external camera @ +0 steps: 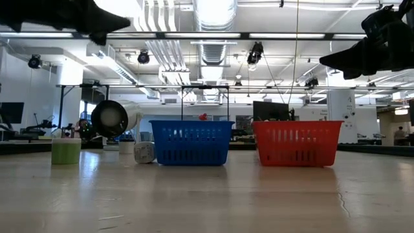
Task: Sort adapters and digital timers
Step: Put the top white charger adaptor into the red bin
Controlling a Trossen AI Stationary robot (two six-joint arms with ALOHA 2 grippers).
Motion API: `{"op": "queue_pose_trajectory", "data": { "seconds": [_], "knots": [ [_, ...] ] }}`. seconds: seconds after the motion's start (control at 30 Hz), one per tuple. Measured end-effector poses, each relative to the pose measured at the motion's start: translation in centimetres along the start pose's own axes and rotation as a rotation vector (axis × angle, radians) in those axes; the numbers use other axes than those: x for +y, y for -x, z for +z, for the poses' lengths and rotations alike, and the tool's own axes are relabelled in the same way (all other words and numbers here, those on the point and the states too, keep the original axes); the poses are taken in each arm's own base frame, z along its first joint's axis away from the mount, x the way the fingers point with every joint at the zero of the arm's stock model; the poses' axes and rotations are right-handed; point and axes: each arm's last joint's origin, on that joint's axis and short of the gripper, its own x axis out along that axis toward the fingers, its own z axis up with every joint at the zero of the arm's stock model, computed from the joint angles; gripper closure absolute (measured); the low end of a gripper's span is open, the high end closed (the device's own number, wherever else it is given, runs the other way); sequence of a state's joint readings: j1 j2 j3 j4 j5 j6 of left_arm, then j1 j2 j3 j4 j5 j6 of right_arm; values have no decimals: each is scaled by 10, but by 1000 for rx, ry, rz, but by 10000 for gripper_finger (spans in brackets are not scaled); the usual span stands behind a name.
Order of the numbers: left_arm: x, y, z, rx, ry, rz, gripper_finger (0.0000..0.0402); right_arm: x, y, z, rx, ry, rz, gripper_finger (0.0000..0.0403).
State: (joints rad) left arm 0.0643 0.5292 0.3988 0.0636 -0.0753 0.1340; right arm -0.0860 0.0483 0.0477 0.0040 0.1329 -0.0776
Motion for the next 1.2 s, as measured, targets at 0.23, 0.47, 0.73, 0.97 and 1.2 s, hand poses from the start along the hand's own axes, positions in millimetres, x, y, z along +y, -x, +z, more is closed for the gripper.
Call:
{"op": "queue_pose_trajectory", "data": {
  "seconds": [0.23, 0.47, 0.73, 0.97, 1.2],
  "knots": [
    [-4, 17, -39, 24, 48, 0, 397, 0, 0, 0, -3, 0, 0, 394],
    [-4, 24, -62, 23, 15, 87, 399, 0, 0, 0, -10, 2, 0, 394],
    [-7, 24, -85, 53, 51, 87, 393, 0, 0, 0, -9, -1, 0, 394],
    [-7, 23, -96, 87, 88, 133, 396, -1, 0, 4, -45, 73, -42, 394],
    [-7, 23, -99, 113, 82, 130, 397, -2, 0, 10, -107, 110, -69, 394]
  ]
}}
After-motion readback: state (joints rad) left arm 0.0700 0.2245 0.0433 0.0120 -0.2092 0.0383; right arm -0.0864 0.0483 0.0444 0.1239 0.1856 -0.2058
